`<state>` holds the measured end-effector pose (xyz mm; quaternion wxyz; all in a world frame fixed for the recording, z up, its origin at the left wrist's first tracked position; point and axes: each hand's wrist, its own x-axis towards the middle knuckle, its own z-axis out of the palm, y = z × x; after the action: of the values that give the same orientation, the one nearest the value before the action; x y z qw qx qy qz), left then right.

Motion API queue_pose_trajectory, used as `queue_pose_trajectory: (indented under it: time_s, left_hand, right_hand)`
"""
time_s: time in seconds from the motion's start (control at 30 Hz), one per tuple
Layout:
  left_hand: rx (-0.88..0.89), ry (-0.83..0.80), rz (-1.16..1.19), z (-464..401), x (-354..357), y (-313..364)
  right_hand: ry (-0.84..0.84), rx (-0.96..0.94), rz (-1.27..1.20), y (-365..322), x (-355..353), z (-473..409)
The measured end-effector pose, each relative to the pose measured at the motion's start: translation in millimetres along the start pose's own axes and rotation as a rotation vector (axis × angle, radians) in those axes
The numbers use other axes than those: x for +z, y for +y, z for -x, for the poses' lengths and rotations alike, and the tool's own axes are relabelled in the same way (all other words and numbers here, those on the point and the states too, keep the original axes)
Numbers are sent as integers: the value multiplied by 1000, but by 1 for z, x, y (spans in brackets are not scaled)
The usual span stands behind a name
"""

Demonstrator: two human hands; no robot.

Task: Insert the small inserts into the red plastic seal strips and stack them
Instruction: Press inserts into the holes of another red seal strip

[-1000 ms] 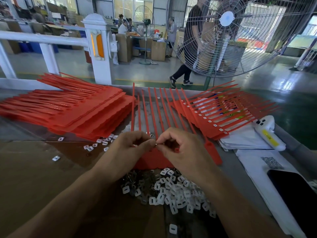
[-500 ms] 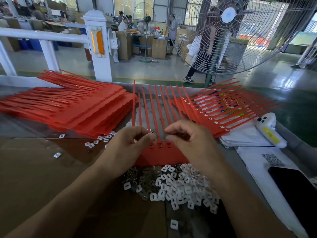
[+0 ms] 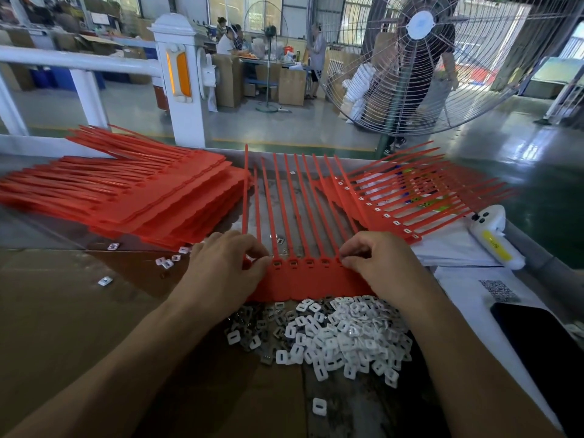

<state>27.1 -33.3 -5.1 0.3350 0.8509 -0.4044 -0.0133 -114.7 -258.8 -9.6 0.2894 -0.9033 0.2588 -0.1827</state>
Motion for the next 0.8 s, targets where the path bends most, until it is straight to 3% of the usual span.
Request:
queue_pose_trajectory:
  time_s: [0.57,0.8]
  left_hand:
    - [-9,2,-2,2,1,0]
    - [-7,17,9,1,2,-1]
  right_hand:
    - [-58,55,-39,2,0,-2]
    - [25,51,-96,5,0,-2]
